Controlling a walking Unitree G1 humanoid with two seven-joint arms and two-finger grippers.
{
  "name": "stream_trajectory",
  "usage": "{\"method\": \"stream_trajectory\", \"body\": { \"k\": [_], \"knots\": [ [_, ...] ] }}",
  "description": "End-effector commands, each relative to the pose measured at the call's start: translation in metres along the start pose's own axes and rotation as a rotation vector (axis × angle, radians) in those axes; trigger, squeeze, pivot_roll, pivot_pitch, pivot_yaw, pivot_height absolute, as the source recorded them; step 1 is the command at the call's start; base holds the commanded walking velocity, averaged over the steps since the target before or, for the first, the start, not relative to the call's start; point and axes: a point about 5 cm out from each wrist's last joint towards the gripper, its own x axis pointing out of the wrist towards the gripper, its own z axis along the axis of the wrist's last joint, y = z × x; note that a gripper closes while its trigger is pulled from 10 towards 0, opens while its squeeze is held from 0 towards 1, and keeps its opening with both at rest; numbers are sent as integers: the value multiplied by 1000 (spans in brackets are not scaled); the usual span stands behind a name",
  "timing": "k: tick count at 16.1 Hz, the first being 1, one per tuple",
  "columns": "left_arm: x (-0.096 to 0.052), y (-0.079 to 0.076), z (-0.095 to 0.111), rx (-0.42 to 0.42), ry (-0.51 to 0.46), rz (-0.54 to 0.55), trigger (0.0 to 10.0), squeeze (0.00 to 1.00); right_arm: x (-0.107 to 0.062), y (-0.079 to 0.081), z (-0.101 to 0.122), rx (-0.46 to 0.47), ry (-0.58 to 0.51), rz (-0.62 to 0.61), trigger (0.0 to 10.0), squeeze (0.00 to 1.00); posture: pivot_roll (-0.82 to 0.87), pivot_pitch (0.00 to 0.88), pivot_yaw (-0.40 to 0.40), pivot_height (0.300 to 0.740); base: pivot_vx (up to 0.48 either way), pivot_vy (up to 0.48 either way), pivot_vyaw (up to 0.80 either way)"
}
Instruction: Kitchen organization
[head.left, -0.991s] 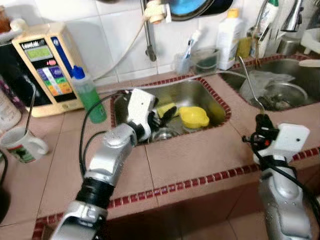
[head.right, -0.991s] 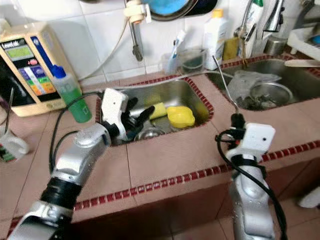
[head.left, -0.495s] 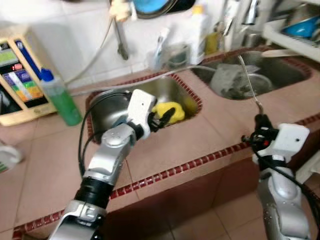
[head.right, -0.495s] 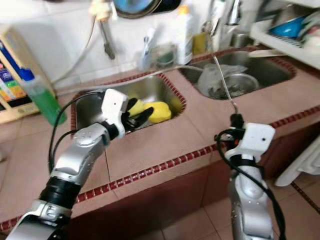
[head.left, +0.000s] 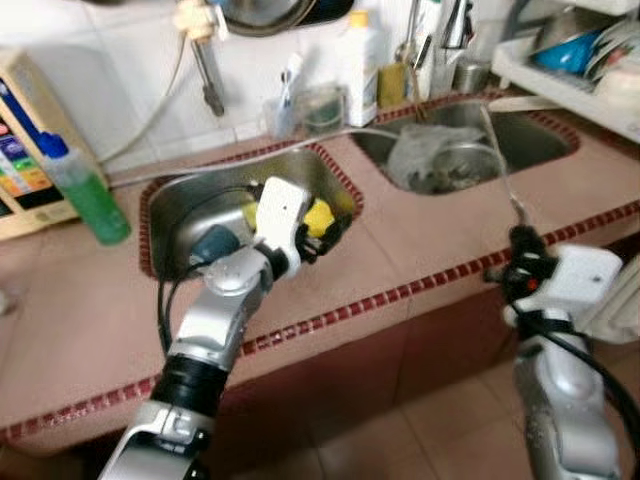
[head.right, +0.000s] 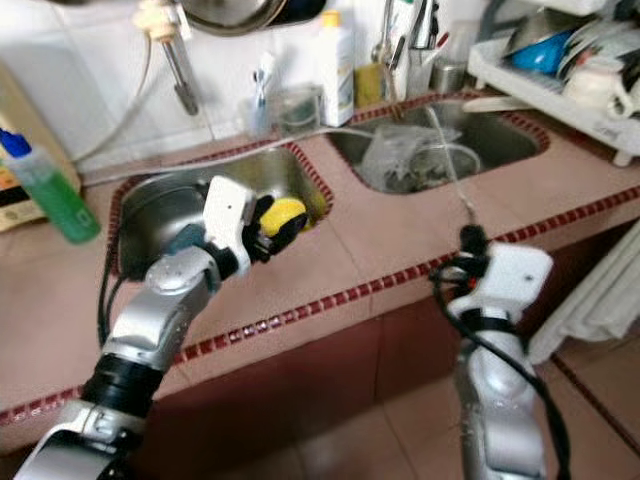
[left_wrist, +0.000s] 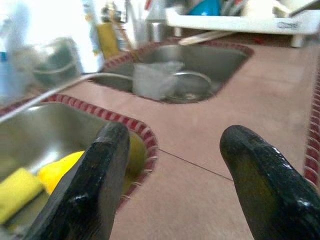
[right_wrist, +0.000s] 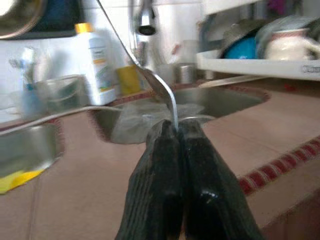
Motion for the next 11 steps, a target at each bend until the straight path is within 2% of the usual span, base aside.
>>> {"method": "stream_trajectory", "body": {
  "k": [1,7,10,11],
  "knots": [
    [-1,4,0,1,12,24,10000,0,3,3,4,14,-11,5,10000,0,-178,32,129,740,0,0,0],
    [-1,2,-1,-5,20,23,10000,0,4,3,1,27,13,3,10000,0,-174,24,128,740,0,0,-767],
    [-1,1,-1,2,19,15,10000,0,4,5,2,-1,2,25,10000,0,-173,18,128,740,0,0,0],
    [-1,1,-1,-3,23,12,10000,0,5,5,1,-32,7,25,10000,0,-173,16,127,740,0,0,800]
  ]
}}
